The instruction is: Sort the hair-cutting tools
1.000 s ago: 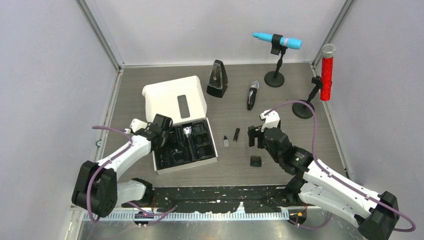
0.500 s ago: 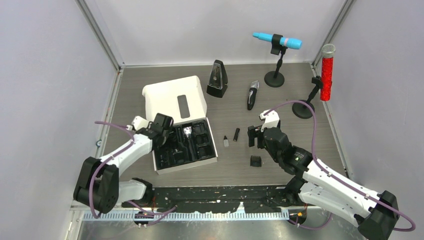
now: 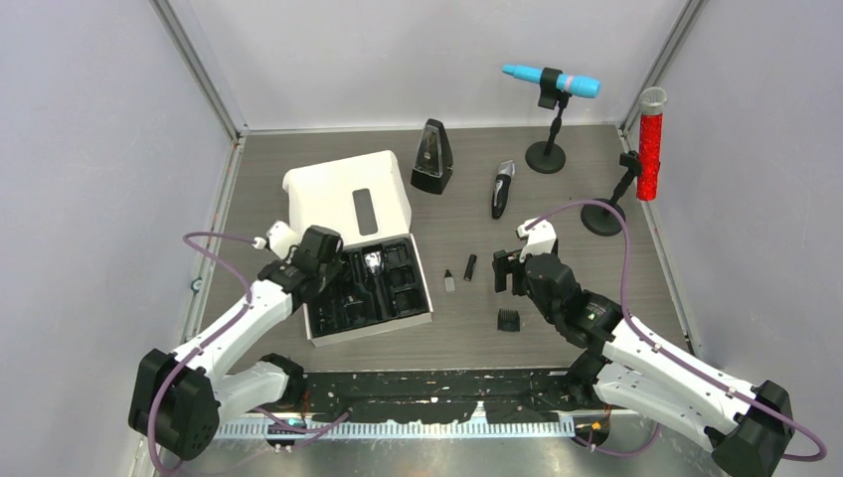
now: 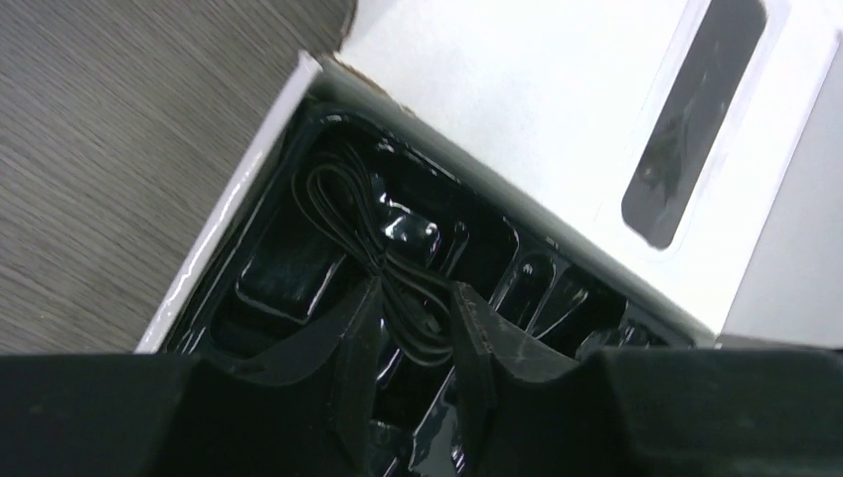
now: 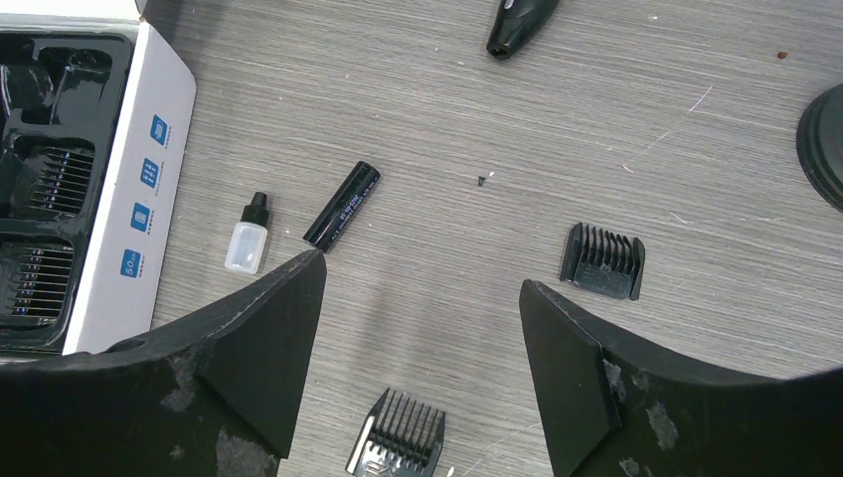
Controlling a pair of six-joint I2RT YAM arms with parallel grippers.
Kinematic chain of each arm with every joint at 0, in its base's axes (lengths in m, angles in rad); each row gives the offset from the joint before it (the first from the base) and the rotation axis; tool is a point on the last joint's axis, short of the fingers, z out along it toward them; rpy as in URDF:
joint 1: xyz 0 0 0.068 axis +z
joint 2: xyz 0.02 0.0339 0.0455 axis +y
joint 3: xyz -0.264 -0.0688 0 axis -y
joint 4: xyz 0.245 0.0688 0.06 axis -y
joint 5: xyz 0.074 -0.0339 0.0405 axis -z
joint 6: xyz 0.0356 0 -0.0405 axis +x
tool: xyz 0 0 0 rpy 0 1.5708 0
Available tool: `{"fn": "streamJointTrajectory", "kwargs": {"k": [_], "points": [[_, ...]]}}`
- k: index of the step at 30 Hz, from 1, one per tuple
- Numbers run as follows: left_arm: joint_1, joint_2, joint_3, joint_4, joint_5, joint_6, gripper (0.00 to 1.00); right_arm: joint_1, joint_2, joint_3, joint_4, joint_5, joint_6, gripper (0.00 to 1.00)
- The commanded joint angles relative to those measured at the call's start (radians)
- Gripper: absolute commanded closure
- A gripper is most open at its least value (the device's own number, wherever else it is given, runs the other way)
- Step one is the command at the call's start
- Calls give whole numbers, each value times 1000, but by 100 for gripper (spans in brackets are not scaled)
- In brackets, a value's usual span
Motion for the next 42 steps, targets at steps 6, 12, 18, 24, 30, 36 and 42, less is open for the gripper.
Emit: {"fn": "streamJointTrajectory", "kwargs": {"k": [6, 12, 18, 24, 30, 36, 42], "points": [[-36, 48, 32, 17, 62, 51, 81, -3, -13, 1, 24, 6, 12, 19], [-36, 166, 54, 45, 98, 60, 85, -3, -19, -1, 17, 15, 13, 19], [-36, 252, 67, 71, 106, 80, 85, -3, -19, -2, 16, 17, 13, 19], [-36, 283, 82, 50, 117, 97, 85, -2, -8, 7, 10, 15, 13, 19], [-36, 147, 99, -6, 88, 145, 64, -3, -4, 46, -22, -2, 15, 19], [-36, -41, 143, -94, 66, 260, 36, -3, 50, 118, -94, -59, 47, 18], [-32, -197, 199, -172, 78, 487, 5, -3, 194, 218, -184, -123, 110, 19]]}}
